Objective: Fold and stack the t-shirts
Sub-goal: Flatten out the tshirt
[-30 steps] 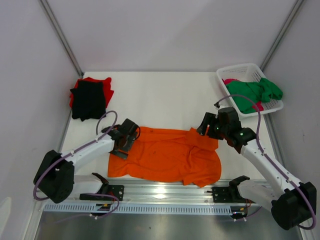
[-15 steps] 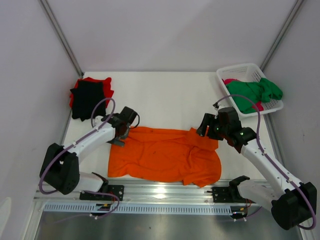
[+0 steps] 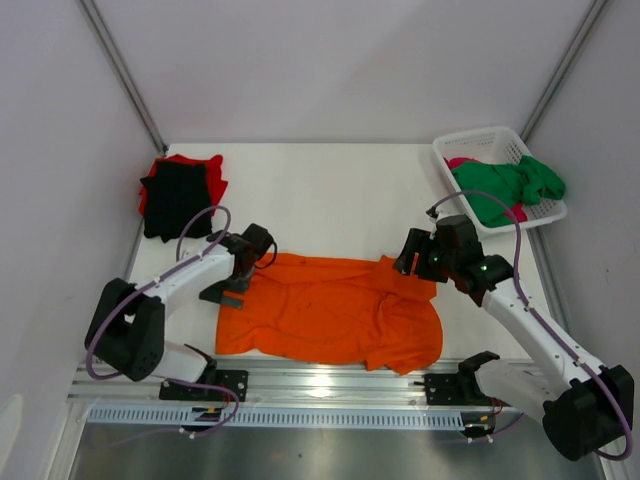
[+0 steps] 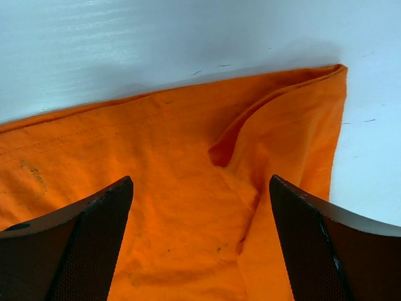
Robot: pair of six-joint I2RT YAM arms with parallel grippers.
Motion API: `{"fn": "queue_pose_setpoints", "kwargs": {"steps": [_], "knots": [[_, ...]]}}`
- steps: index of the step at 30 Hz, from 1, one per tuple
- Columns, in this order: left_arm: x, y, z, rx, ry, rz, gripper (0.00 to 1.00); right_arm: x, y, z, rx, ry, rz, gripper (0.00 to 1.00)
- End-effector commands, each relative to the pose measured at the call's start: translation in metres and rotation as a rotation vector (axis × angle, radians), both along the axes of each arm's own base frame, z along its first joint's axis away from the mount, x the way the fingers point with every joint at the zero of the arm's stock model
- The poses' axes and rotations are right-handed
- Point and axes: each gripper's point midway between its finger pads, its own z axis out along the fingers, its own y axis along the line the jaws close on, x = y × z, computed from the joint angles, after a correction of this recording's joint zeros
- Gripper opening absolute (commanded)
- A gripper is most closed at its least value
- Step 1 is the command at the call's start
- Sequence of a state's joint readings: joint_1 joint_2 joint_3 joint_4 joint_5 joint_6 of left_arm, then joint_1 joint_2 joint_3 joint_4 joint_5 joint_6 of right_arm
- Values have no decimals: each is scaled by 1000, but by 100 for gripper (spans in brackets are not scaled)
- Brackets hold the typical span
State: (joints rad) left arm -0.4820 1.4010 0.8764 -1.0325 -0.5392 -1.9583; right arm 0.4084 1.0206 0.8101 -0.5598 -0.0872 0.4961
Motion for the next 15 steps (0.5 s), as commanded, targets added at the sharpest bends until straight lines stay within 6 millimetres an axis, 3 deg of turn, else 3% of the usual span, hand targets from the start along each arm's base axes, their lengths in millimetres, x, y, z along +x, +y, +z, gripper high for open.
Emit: {"fn": "queue_pose_setpoints", "kwargs": {"steps": [1, 8, 11, 15], "knots": [[2, 1, -7, 4, 6, 27, 91, 0, -1, 10, 6, -35, 2, 71], [13, -12, -21, -9, 43, -35, 83, -3, -6, 15, -4, -46, -6, 71], [12, -13, -27, -8, 58, -52, 69, -4, -8, 16, -11, -46, -15, 71], [15, -14, -29, -3, 58, -72, 28, -3, -8, 16, -4, -44, -24, 71]]}}
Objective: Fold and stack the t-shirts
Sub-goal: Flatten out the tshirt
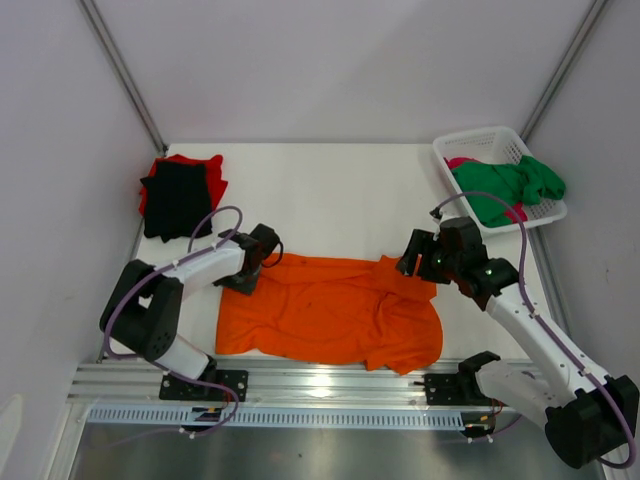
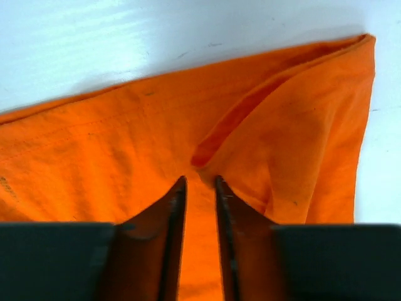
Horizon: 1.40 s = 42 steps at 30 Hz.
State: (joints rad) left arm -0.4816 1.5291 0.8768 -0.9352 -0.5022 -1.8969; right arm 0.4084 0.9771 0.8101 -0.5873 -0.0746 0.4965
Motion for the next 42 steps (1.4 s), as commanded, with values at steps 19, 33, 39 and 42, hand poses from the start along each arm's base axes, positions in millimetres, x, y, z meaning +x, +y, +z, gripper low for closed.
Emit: {"fn": "queue_pose_setpoints", "kwargs": {"steps": [19, 33, 39, 42], "knots": [[18, -1, 14, 33, -24, -80, 1, -1, -3, 5, 17, -19, -36, 71], [33, 9, 69, 105, -106, -104, 1, -5, -1, -3, 33, -7, -32, 70], [49, 4, 91, 110, -160, -147, 1, -5, 2, -5, 37, -6, -25, 71], [42, 1, 73, 95, -101, -160, 27, -4, 1, -5, 34, -13, -30, 71]]}}
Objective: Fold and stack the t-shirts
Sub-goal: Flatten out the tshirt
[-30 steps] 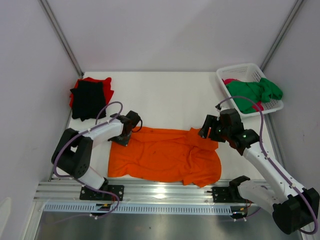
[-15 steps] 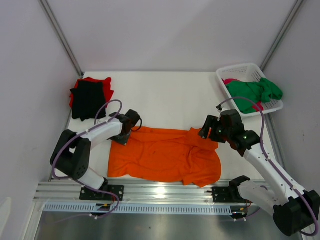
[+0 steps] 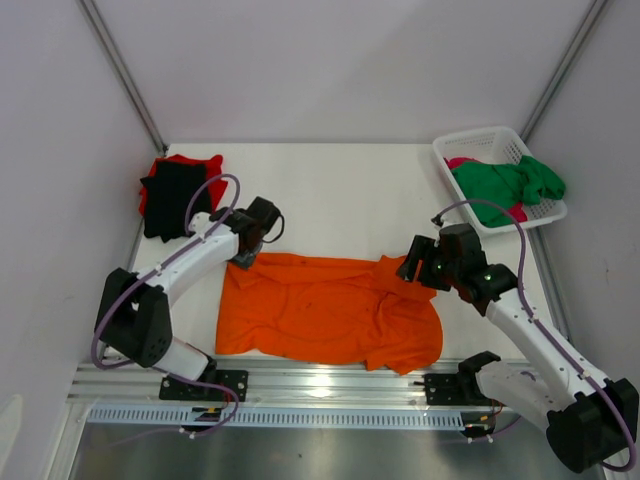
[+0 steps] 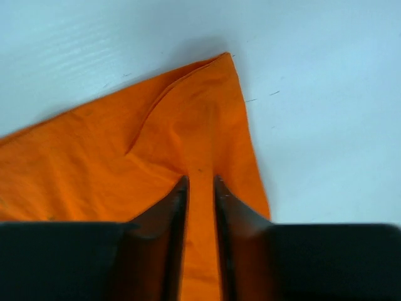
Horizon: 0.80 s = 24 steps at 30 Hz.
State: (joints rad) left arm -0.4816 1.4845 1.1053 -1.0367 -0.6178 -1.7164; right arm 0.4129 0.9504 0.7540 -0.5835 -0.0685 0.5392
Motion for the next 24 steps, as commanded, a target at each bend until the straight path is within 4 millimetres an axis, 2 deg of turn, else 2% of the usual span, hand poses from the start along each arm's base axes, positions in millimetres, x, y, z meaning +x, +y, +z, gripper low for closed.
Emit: {"fn": "queue_pose_setpoints", "kwargs": {"steps": [1, 2, 4, 5, 7, 15, 22, 24], "knots": [[-5, 3, -7, 17, 41, -10, 36, 6, 3, 10, 21, -52, -2, 71], [-12, 3, -18, 11, 73, -5, 43, 6, 3, 9, 21, -50, -3, 71], [-14, 0, -29, -2, 99, -5, 46, 5, 3, 8, 20, -47, -3, 71], [-21, 1, -40, -1, 124, -5, 60, 5, 3, 8, 18, -46, -2, 71], [-22, -3, -49, -23, 139, -8, 67, 3, 3, 7, 16, -42, 1, 71], [-29, -9, -74, -21, 241, -12, 67, 0, -1, 7, 3, -42, 1, 71], [-26, -11, -75, -25, 235, -14, 67, -1, -2, 6, -7, -40, 5, 71], [-26, -10, -74, -20, 235, -13, 64, 0, -3, 6, -11, -40, 5, 71]]}}
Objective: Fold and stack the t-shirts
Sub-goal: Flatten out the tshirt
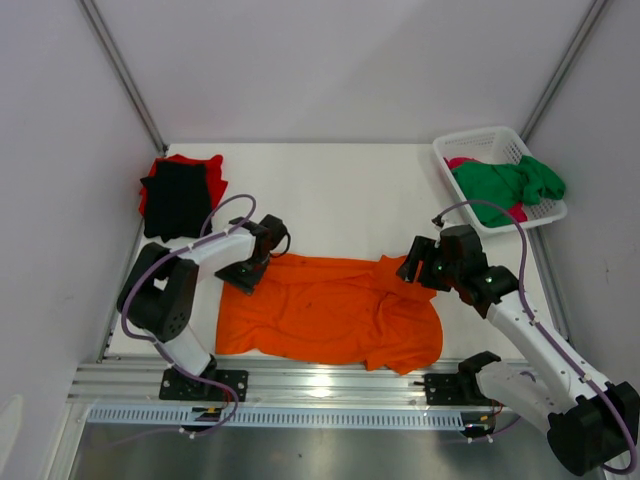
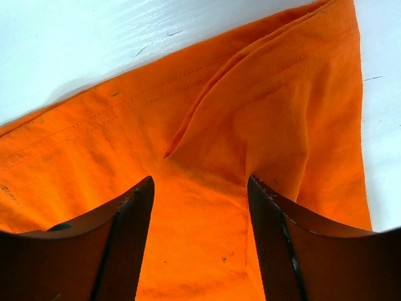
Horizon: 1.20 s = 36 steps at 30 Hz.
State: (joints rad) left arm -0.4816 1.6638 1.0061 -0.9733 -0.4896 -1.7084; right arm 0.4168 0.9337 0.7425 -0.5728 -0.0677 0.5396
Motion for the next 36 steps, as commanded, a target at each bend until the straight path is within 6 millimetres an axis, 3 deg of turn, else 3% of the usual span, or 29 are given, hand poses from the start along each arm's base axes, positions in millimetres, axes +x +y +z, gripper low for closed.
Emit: {"fn": "queue_pose_setpoints", "kwargs": {"steps": [1, 3, 4, 5, 16, 18, 28, 32, 36], "knots": [[6, -1, 4, -6, -18, 1, 55, 1, -4, 6, -20, -29, -1, 71], [6, -1, 5, -4, -26, 0, 35, 1, -5, 6, -23, -28, -2, 71], [5, 0, 4, -5, -28, 2, 10, 1, -6, 5, -26, -28, -4, 71], [5, 0, 3, -8, -32, 4, 1, 1, -6, 4, -29, -23, -5, 71], [8, 0, 8, -8, -50, -3, 1, 0, -9, 4, -33, -21, -11, 71], [12, 0, 16, -4, -66, -12, 1, 0, -8, 4, -30, -23, -11, 71], [51, 5, 104, 59, -254, -76, 1, 0, -6, 0, -14, -20, -15, 71], [66, 4, 124, 82, -296, -110, 1, 0, -5, -1, -2, -19, -20, 71], [70, 2, 123, 99, -260, -134, 1, 1, -4, -1, 1, -21, -23, 71]]}}
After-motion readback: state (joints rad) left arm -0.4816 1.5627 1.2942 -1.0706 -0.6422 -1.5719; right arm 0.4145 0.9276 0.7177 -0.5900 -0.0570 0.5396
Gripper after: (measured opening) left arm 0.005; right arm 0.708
